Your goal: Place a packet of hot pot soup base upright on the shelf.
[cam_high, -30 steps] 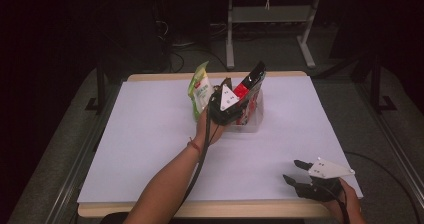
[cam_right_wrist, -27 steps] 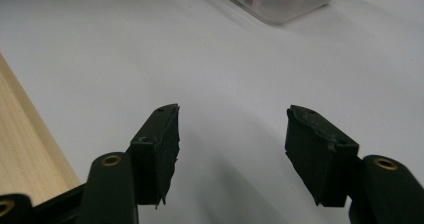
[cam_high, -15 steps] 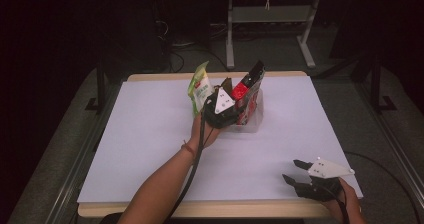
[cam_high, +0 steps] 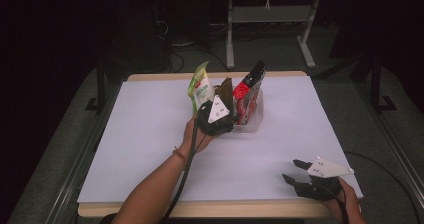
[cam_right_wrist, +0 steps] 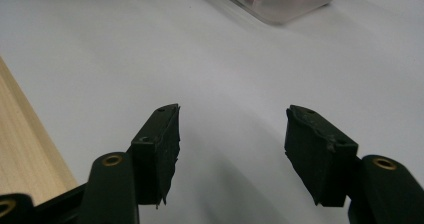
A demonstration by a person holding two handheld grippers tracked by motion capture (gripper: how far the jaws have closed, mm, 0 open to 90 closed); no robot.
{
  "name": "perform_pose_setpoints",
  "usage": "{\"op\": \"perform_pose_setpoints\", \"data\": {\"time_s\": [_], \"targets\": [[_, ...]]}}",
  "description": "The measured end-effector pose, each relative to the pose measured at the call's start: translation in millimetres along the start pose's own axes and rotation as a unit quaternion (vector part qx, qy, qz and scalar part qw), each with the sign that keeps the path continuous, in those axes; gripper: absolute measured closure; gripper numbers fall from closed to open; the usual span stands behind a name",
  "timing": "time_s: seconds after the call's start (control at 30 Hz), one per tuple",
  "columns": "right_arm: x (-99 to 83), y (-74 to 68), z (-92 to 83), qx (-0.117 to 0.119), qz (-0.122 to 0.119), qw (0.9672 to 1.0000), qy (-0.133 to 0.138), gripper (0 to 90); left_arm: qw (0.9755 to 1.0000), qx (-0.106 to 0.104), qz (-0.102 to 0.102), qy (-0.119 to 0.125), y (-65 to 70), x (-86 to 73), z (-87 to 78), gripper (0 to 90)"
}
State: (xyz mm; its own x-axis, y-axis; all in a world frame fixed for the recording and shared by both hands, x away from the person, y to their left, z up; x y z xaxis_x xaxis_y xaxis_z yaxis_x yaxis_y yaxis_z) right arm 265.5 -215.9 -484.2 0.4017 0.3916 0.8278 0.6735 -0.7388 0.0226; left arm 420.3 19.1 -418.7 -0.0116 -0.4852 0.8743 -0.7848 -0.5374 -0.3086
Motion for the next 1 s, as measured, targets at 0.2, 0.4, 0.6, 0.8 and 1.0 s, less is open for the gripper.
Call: {"op": "perform_pose_setpoints", "data": {"time_s": [0.2,0.4,0.6,0.8,1.0], "targets": [[-0.3,-0.3,0.7,0.001,-0.002,1.0000,-0.002,37.5,0.9999,-0.011,-0.003,-0.006,-0.4,-9.0,-11.5,39.7],[-0.1,-1.0,1.8,0.003,-0.002,1.0000,-0.002,38.0,0.9999,-0.004,0.002,-0.010,-1.7,-15.8,-22.2,35.1],[-0.2,-2.0,2.1,0.006,-0.004,1.0000,-0.002,38.7,0.9998,-0.010,-0.013,-0.010,-4.9,-25.0,-32.9,34.1],[-0.2,-1.6,1.7,0.005,-0.002,1.0000,-0.002,37.9,0.9997,-0.013,-0.016,-0.009,-6.4,-34.4,-47.8,33.9],[-0.1,-2.8,2.3,0.006,-0.004,1.0000,-0.004,37.9,0.9997,-0.018,-0.015,-0.010,-8.1,-42.0,-65.4,31.3]]}}
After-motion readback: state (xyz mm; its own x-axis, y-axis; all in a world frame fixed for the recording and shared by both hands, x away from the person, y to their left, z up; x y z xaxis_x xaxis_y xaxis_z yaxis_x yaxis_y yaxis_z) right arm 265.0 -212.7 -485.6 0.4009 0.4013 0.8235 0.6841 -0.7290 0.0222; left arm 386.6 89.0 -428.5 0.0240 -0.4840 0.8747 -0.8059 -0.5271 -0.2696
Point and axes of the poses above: each handheld gripper's, and its own axes: z roughly forward along the jaws, x roughly out of its top, y roughly to its right, the point moved 7 cm from there along z, roughly forward along the jaws, and after that the axes turned 4 degrees about z, right-handed, at the moved point
